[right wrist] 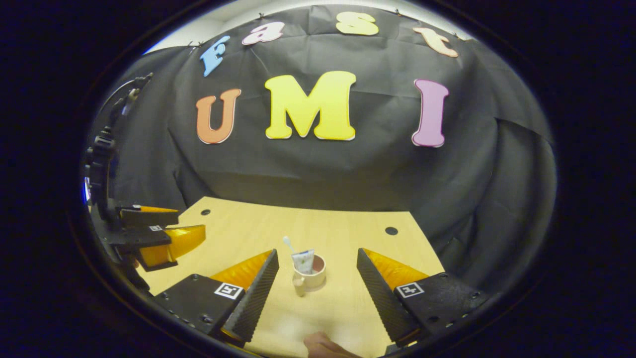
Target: Put the toothbrush and toothpaste on the desktop into the cup, then pick up the cup and place it on the coaster on the desktop.
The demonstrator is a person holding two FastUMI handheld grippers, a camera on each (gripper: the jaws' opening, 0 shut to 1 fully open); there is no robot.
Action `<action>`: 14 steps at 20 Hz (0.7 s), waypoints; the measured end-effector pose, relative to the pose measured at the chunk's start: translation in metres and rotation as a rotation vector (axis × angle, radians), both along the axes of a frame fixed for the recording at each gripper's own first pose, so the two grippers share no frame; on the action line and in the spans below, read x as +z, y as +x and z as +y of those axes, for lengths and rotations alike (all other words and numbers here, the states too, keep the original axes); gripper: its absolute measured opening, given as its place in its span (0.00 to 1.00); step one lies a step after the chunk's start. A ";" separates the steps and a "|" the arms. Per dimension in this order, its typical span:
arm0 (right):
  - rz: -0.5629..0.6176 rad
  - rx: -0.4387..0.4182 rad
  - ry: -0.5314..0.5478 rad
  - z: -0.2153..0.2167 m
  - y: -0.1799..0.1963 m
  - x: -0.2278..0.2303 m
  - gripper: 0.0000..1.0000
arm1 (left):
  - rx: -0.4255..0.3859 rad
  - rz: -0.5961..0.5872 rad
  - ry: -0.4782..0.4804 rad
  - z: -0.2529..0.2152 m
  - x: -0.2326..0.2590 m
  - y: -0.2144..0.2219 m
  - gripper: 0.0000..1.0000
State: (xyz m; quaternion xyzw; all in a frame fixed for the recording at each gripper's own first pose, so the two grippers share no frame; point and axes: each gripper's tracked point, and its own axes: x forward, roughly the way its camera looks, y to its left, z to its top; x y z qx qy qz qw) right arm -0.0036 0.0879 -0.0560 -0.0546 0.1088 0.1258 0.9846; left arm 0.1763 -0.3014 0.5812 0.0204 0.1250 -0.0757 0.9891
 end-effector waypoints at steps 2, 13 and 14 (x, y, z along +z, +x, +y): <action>-0.033 -0.011 -0.004 0.016 -0.006 0.008 0.94 | 0.028 -0.048 -0.039 0.001 0.019 -0.016 0.99; -0.084 -0.004 -0.060 0.090 -0.051 -0.002 0.95 | -0.054 -0.207 -0.087 0.020 0.054 -0.060 0.99; -0.082 0.004 -0.074 0.098 -0.054 -0.005 0.94 | -0.059 -0.221 -0.070 0.026 0.054 -0.064 0.99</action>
